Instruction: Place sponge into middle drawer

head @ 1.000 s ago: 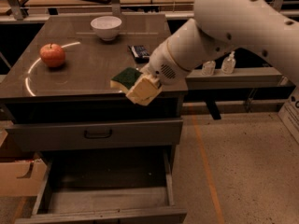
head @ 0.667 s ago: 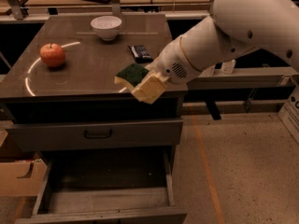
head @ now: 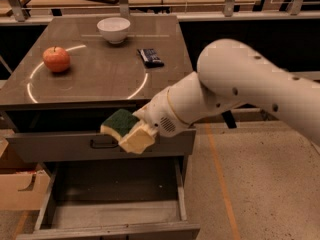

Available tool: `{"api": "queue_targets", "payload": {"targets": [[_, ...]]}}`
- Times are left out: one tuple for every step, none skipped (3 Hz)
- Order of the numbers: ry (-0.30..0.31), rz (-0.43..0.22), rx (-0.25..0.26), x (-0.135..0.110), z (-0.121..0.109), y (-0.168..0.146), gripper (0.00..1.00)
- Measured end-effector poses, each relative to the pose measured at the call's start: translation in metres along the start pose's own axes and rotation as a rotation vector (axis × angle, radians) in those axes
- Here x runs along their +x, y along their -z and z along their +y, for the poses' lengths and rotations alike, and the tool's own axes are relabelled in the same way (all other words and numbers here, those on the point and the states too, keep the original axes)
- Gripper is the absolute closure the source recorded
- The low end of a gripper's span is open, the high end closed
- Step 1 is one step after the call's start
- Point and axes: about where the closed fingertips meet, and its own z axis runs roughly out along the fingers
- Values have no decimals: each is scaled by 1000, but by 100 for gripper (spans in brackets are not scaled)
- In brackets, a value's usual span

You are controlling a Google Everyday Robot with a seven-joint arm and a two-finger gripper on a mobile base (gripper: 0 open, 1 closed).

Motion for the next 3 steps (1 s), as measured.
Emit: {"api": "queue_targets", "payload": {"targets": [[9,-26,-100,26,33,-51,100],[46,-20,-117,50,49,-92,100],[122,34,-31,76,41,-137,100]]}}
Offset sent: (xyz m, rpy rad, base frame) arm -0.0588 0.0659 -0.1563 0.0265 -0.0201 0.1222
